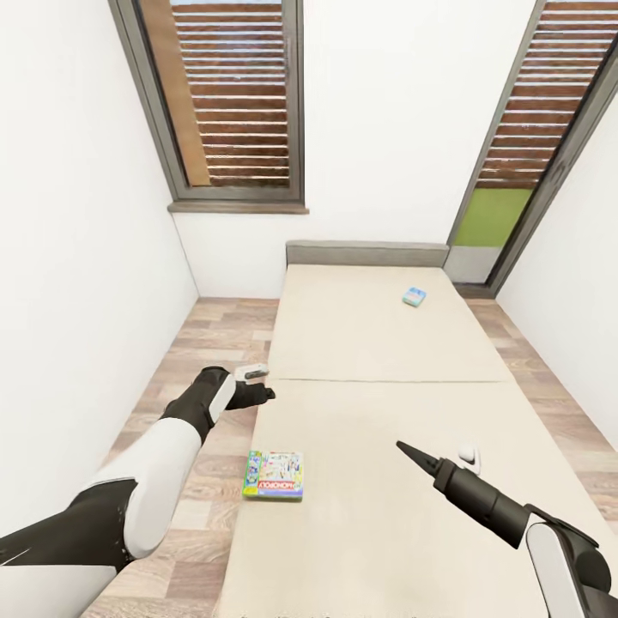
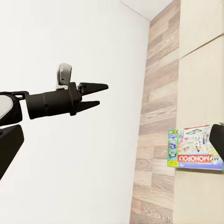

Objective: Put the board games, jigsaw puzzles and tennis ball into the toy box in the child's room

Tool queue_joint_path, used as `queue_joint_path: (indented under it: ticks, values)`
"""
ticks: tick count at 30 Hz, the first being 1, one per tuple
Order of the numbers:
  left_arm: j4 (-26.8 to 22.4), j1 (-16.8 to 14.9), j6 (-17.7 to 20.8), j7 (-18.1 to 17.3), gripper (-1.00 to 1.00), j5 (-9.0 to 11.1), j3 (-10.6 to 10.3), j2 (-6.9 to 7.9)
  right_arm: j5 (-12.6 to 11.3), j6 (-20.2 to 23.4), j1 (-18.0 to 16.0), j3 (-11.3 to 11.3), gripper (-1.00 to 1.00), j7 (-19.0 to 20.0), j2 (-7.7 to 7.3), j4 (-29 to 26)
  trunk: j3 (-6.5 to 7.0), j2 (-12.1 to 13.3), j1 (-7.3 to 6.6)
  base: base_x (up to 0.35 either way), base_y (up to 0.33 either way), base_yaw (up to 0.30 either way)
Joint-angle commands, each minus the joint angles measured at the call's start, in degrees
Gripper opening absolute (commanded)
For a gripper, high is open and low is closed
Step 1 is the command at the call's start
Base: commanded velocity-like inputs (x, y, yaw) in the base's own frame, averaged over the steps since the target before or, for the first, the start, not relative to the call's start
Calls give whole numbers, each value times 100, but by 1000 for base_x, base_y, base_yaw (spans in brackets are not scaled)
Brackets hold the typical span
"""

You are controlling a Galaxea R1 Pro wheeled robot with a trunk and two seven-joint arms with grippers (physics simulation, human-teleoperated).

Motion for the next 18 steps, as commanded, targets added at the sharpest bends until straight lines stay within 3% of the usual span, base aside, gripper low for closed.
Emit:
queue_joint_path:
  ticks: [1, 18]
  values:
    - [-9, -4, 33, -10, 100, -1, 37, -11, -3, 30, -5, -9, 100, 17, 0, -2, -20, -11, 3, 0, 0, 0]
    - [-49, -12, 87, -4, 100, 0, 37, -21, 49, 30, -5, -17, 100, 17, 8, -2, -176, -11, 3, 0, 0, 0]
